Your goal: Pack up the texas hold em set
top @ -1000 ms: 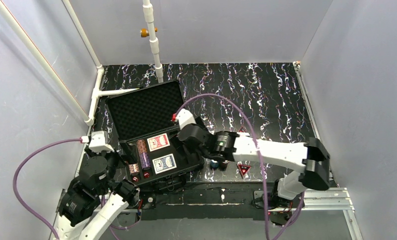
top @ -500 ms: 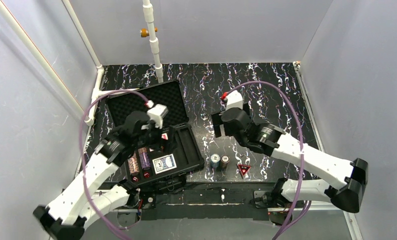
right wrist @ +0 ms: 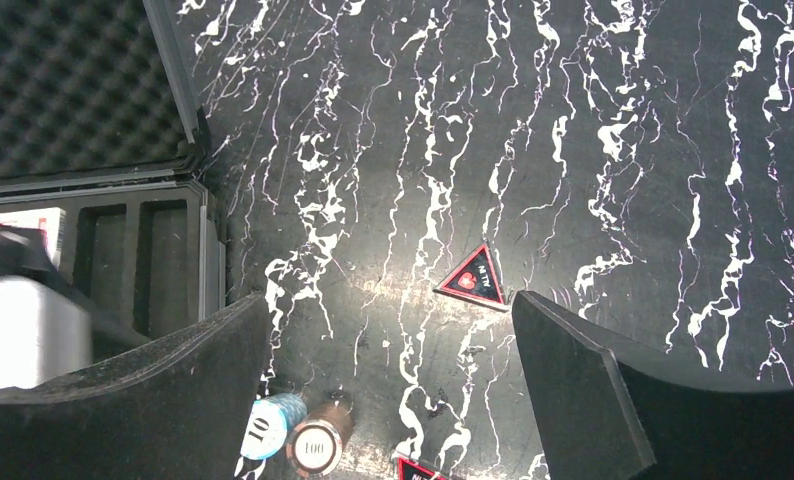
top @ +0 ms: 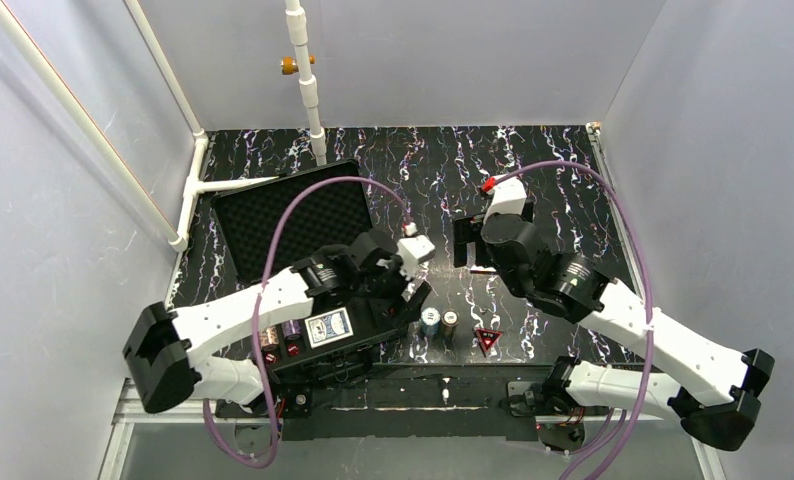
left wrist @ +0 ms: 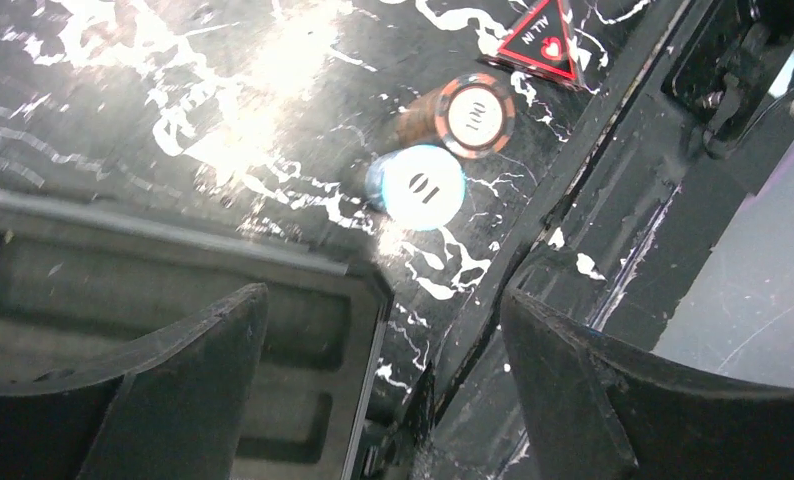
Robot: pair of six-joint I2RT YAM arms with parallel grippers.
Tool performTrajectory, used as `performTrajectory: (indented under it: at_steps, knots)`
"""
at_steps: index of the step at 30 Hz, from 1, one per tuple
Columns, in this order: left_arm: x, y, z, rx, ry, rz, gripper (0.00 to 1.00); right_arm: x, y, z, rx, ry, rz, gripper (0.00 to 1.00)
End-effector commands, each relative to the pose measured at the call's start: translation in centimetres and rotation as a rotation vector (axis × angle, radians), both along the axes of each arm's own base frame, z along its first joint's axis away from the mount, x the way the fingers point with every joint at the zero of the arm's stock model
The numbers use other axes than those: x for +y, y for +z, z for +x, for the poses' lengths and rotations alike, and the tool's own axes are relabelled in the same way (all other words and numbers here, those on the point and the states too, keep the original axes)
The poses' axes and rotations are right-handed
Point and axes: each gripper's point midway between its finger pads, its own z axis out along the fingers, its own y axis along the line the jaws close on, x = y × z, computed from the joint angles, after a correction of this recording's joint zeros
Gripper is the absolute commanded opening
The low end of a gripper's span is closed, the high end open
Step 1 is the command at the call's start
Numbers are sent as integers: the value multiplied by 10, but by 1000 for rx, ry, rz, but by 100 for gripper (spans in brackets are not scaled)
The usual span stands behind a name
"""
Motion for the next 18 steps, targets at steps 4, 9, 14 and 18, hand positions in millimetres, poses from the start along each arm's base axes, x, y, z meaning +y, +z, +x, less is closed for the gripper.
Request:
performTrajectory:
  at_steps: [4,9,14,18]
  knots:
    - [-46,-3,0,-114,-195,32,81,-14,39,-3,-79,-11,71,98]
    - [-57,-27,2,-75,-216,95,78,-18,44,-6,-82,-5,74,98]
    - [-62,-46,0,-18,-232,144,76,-17,45,-8,-82,10,79,98]
    - [-64,-54,-3,-1,-237,168,75,-17,43,-8,-80,15,65,98]
